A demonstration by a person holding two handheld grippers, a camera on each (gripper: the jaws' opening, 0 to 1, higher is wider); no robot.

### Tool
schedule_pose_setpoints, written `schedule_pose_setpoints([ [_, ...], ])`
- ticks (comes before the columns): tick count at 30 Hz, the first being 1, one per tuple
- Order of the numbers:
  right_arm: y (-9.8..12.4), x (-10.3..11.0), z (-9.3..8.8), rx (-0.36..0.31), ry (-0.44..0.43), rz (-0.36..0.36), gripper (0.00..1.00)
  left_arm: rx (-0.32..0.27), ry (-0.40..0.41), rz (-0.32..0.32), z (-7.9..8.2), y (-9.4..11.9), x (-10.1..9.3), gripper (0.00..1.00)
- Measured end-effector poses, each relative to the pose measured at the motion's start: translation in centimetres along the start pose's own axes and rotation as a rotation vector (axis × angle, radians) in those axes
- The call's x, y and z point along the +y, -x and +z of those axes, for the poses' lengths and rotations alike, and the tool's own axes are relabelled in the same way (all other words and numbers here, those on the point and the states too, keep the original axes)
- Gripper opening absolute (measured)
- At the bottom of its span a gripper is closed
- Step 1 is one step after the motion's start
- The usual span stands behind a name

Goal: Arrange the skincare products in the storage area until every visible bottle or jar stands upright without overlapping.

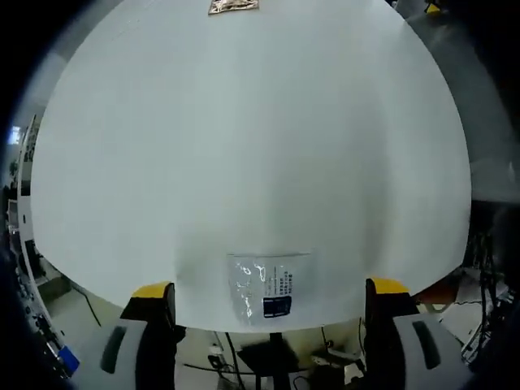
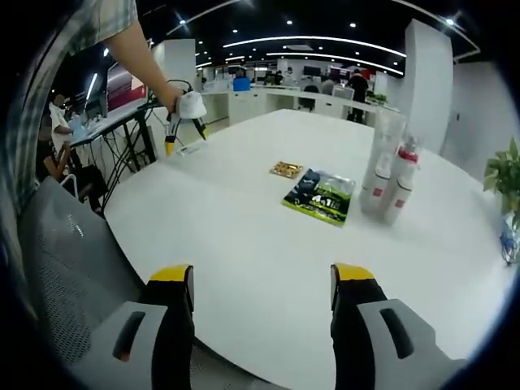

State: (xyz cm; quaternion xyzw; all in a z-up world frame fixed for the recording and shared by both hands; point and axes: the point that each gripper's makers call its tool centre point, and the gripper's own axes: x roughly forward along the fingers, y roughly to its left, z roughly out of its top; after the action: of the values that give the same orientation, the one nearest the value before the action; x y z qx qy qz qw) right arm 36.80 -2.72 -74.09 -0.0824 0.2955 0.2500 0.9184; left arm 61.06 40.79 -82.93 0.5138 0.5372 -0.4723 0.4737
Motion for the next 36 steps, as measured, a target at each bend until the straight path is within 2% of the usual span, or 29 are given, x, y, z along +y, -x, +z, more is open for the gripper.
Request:
schedule_pose_setpoints([
  [7,-0.1,0.1,-0.2,0.013,-0.003,0.007,0.66,-0.038,0.035,0.002,0.1,-0.4,0.1,0.98],
  [11,-0.2,0.2,-0.4,0.021,-0.003,0.013,0.66,-0.132,0.160,-0.014,1.2,-0.2,0.0,0.98],
  [16,-0.2,0.3,-0.6,0.029,-0.006,0.019,0.66,-0.132,0.167,0.004,1.2,-0.5,0.0,1.00],
  [20,-0.3,0.5,-0.6,0.032,-0.005,0.027,0.66,-0.136,0.162,0.007,1.0,-0.6,0.1,1.00],
  [25,-0.3,0.5,-0.7,0.040,-0.010,0.029,0.66,-0.129,0.109,0.008,0.6,-0.4,0.2,0.97],
  [30,-0.4,0.6,-0.8,0.047,-0.009,0.031,0.66,-0.127,0.078,0.010,0.4,-0.4,0.7,0.89],
  [32,-0.4,0.6,-0.9,0.051,-0.007,0.032,0.66,-0.110,0.035,0.013,0.1,-0.1,0.8,0.83],
  [36,-0.4,0.5,-1.0,0.059,-0.005,0.025,0.65,-0.116,0.002,0.017,0.0,-0.1,0.9,0.72],
])
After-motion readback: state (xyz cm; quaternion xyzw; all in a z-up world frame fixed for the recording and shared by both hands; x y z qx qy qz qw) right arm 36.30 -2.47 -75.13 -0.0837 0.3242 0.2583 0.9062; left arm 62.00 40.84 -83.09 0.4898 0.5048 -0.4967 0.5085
